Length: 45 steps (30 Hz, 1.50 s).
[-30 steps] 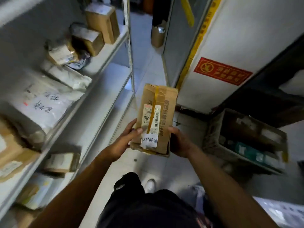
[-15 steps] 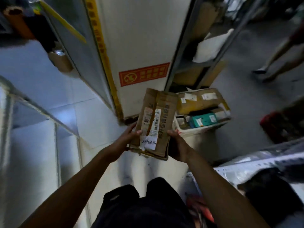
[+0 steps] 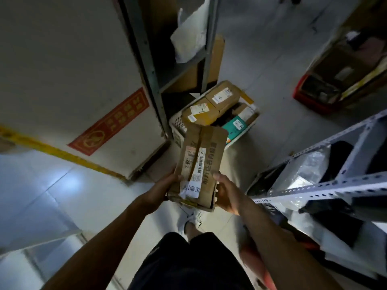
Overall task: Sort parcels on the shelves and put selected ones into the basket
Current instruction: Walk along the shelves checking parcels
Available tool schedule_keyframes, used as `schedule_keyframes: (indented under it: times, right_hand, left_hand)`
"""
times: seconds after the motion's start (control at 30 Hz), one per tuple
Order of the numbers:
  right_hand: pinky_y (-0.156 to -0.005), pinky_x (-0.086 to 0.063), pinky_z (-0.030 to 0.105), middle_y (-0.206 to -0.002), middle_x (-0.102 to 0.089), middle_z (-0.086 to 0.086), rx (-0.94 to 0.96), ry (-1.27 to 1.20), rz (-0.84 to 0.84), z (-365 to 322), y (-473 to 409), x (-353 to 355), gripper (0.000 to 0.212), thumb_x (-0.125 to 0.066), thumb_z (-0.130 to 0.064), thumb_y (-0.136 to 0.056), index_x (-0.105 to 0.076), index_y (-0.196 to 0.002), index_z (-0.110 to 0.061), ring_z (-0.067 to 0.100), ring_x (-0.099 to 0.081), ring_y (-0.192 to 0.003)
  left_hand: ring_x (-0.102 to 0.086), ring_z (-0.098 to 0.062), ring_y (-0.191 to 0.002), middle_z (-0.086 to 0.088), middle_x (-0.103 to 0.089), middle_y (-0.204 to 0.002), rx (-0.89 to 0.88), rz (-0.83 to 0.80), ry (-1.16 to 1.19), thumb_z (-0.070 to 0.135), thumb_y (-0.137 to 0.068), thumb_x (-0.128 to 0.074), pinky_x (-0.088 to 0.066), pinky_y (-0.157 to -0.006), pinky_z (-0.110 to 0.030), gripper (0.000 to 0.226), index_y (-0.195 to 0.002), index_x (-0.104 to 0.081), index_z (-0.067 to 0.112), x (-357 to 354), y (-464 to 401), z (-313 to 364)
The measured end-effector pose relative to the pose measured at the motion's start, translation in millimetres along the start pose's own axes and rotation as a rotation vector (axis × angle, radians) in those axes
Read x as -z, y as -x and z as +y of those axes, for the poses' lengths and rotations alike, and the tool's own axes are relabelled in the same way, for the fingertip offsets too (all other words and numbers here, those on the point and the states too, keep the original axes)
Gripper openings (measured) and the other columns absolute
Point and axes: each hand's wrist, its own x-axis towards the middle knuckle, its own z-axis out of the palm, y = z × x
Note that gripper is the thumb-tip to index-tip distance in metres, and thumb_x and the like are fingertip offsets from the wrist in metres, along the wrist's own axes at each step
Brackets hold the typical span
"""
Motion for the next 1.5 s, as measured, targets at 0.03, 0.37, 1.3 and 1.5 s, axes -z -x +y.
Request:
schedule_keyframes:
  times: [0.03,0.37,1.3,1.5]
  right_hand:
    - [-0.097,-0.046,0.057,-0.144,-0.055,0.019,0.0,-0.025,0.019,-7,-6,6,0.095,-0.075,-0.053,-0.06,-0.046,-0.145,-0.025,0.035,-0.063,-0.114]
    - [-0.09,-0.047,0.056,-0.133,-0.057,0.02,-0.069,-0.201,0.113,-67,-59,49,0.086,-0.073,-0.048,-0.066,-0.045,-0.143,-0.023,0.035,-0.061,-0.109]
    - [-0.078,-0.055,0.046,-0.139,-0.055,0.006,0.021,-0.316,0.298,-299,-415,232,0.103,-0.072,-0.063,-0.067,-0.029,-0.156,-0.036,0.026,-0.056,-0.122]
    - [-0.095,-0.053,0.05,-0.16,-0.038,-0.005,0.171,-0.183,0.309,-356,-474,248,0.095,-0.066,-0.076,-0.075,-0.021,-0.155,-0.051,0.027,-0.044,-0.14]
  left_hand:
    - [-0.07,-0.021,-0.109,-0.001,-0.07,-0.127,0.018,-0.005,0.002,0.044,-0.084,-0.055,-0.053,-0.094,-0.05,0.053,-0.136,-0.052,0.036,-2,-13,9]
    - [-0.072,-0.022,-0.101,0.003,-0.075,-0.111,0.227,-0.125,-0.06,0.032,-0.082,-0.063,-0.059,-0.065,-0.036,0.038,-0.12,-0.064,0.039,7,-129,92]
    - [-0.068,-0.029,-0.087,-0.007,-0.072,-0.107,0.242,0.175,-0.288,0.036,-0.081,-0.071,-0.054,-0.068,-0.032,0.031,-0.11,-0.068,0.026,66,-612,231]
    - [-0.065,-0.026,-0.113,-0.001,-0.067,-0.126,0.119,0.137,-0.359,0.06,-0.075,-0.069,-0.054,-0.095,-0.051,0.064,-0.132,-0.06,0.033,92,-707,258]
